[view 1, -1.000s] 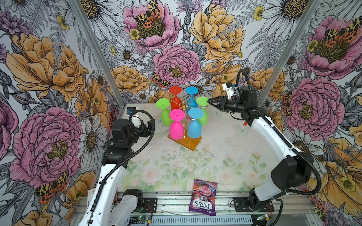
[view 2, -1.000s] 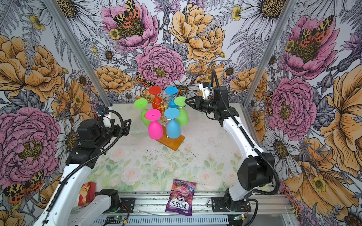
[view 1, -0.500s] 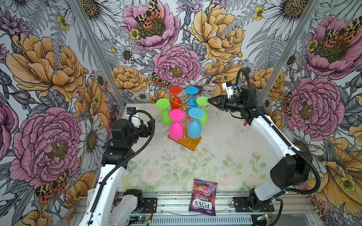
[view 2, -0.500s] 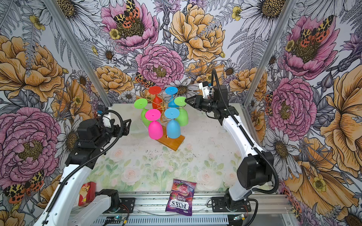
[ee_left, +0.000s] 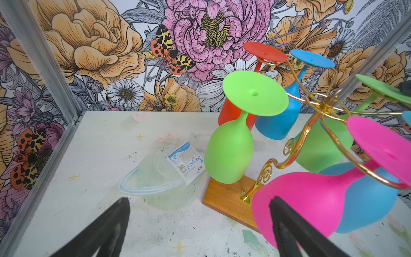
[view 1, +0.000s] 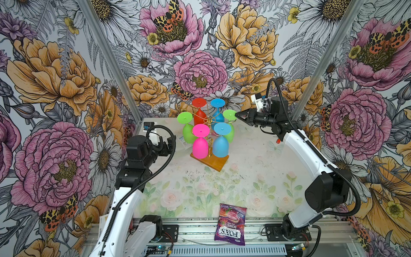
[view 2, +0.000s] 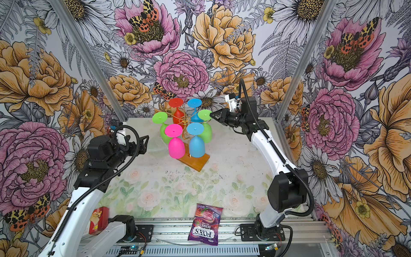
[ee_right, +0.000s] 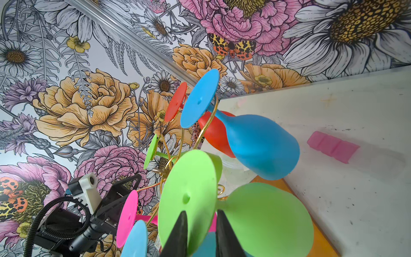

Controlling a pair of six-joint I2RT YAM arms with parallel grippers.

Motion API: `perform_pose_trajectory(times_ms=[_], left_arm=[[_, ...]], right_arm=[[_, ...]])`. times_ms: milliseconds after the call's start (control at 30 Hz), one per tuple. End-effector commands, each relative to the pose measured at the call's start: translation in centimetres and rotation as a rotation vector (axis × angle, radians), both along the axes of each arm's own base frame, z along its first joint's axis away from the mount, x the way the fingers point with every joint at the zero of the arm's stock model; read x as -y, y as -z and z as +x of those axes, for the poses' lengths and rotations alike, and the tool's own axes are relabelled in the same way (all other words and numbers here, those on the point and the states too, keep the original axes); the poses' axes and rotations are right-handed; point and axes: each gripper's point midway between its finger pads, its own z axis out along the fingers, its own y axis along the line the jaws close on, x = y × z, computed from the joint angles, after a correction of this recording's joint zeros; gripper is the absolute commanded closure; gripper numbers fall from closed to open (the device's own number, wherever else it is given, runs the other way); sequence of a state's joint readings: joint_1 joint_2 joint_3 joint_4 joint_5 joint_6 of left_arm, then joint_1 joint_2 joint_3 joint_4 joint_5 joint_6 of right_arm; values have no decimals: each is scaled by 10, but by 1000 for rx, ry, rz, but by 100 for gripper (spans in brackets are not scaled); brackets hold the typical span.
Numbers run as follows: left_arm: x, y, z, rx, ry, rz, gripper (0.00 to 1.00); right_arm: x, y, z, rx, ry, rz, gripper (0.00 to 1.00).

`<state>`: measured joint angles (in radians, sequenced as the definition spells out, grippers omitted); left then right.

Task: Take the wine glass off the wine glass rack
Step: Pick up the wine glass from the wine glass rack.

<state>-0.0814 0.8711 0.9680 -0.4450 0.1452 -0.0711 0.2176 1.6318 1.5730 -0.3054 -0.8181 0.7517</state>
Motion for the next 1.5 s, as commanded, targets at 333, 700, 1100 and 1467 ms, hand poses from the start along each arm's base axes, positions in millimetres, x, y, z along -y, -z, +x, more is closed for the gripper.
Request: perform_pose_trajectory(times_ms=[333,700,1100,1467], left_arm=[[6,-10,-5,39,34,2,1],[8,-11,-5,43,41,-1,1],[9,-11,-5,43,48,-3,1],[10,-11,-5,45,54,-8,1]], right_arm=[[-6,-28,-5,45,-28,54,97],[-4,-37,-14,43,-19,90,100],[0,-46,-30,53,-14,119,100],[2,-40,-41,37,-15,122,100]])
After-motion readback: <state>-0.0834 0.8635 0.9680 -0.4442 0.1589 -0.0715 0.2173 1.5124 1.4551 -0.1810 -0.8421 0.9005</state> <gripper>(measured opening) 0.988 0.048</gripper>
